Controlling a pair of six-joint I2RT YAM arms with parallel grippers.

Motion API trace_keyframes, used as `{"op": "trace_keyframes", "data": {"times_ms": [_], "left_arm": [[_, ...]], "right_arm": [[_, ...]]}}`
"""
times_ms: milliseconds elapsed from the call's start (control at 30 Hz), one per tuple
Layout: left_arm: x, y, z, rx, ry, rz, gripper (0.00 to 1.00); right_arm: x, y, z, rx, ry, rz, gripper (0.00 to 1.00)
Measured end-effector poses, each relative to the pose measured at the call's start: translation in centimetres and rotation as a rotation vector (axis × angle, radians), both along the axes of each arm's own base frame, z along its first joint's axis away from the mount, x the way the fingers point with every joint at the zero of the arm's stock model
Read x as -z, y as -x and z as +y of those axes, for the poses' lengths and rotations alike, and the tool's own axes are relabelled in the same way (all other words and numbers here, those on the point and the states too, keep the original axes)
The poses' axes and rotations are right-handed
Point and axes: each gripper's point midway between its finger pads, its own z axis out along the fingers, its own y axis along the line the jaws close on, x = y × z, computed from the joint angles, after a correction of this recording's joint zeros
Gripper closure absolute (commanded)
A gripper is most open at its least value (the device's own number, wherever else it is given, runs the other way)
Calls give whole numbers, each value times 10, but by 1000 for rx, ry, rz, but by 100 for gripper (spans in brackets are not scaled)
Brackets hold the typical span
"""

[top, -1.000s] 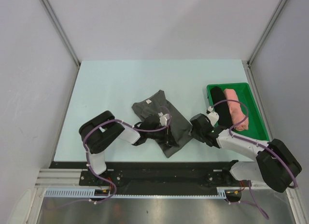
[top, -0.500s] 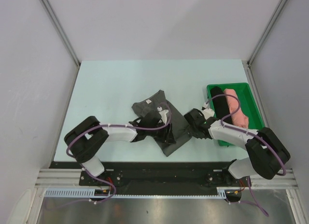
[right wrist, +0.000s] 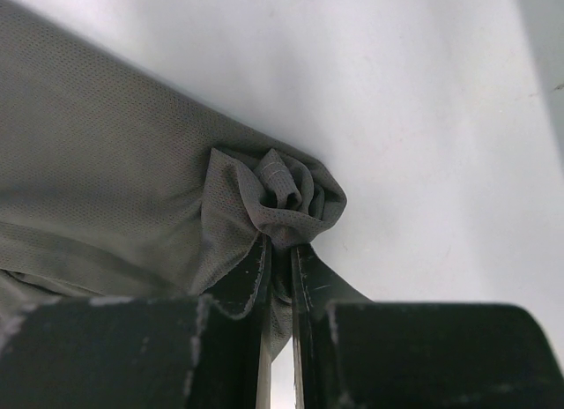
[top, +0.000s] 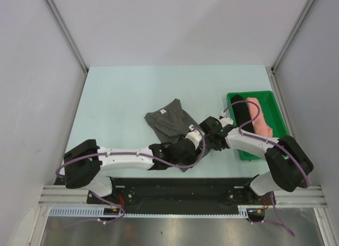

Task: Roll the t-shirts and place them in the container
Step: Roll the T-shirt to the center of the board.

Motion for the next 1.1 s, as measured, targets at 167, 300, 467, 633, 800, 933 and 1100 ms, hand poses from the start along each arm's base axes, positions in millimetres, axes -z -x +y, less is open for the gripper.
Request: {"op": "trace_keyframes", "data": {"times_ms": [167,300,467,633,800,933,1100], "left_arm": [[-2,11,-15,24,-92,-134,31],[10,22,-24,57,-170,-198,31],[31,26,-25,74,-256,-240,32],[40,22,-21,64,-296,-259,35],[47,21,-22,61,-308,-263,45],[53,18,-21,58,-302,-252,54],[62,10,-15,43,-287,-220,73]], "right_arm": [[1,0,1,-7,6,16,100],[1,-1,0,-5,7,24,100],[1,-1,0,-3,4,33,100],[1,-1,0,-3,3,36,100],[1,-1,-1,-2,1,39,100],[1,-1,0,-2,-1,40,100],[1,-1,0,-5,-4,41,82]]}}
